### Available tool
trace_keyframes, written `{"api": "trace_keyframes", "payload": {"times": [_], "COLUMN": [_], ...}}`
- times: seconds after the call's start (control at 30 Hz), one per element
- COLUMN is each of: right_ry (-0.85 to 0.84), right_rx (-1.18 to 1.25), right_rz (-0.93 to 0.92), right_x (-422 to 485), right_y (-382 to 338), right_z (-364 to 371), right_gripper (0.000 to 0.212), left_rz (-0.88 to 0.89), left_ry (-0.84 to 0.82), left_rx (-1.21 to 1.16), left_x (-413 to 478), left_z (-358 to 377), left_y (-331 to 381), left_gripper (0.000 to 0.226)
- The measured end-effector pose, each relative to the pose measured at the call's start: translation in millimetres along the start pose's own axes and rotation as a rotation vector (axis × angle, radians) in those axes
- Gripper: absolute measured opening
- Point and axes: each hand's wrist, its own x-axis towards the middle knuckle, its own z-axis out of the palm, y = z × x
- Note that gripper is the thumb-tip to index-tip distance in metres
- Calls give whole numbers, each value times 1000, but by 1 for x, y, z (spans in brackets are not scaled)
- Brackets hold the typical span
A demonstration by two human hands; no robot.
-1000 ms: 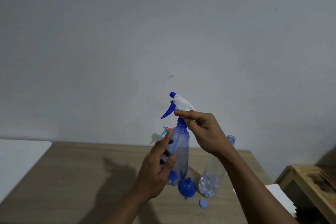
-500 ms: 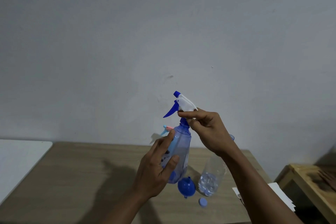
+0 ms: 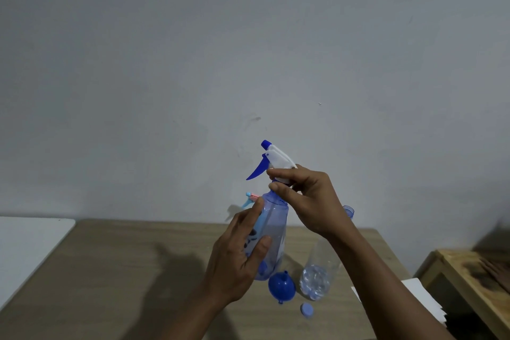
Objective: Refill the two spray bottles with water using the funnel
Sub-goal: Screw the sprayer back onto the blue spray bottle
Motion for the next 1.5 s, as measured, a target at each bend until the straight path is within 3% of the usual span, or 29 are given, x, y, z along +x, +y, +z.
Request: {"api": "trace_keyframes", "payload": {"times": [0.23, 0.4, 0.57, 0.73, 0.9, 1.1, 1.23, 1.4, 1.5], "right_ry": [-39, 82, -45, 37, -44, 50, -28, 60, 5], "right_rx": [90, -52, 2, -39, -10, -41, -4, -25, -44], "right_rz": [56, -26, 50, 2, 75, 19, 66, 10, 26], "right_x": [0, 3, 5, 8, 8, 9, 9, 11, 10], "right_y": [2, 6, 2, 3, 4, 4, 2, 2, -1], "right_z": [2, 14, 7, 14, 7, 14, 7, 15, 9], "right_gripper": [27, 20, 29, 24, 27, 21, 25, 23, 23], "left_rz": [-50, -42, -69, -86, -92, -79, -83, -78, -90], "left_ry": [9, 9, 22, 12, 2, -3, 13, 17, 29], "left_rx": [-23, 15, -40, -12, -37, -9, -25, -15, -50], "left_x": [-4, -3, 0, 1, 0, 1, 2, 4, 2], "left_z": [3, 2, -2, -4, -4, -3, -3, -1, 0], "left_y": [-9, -8, -7, -11, -11, -10, -8, -5, -4], "left_gripper": [60, 59, 61, 62, 64, 63, 64, 63, 61]}}
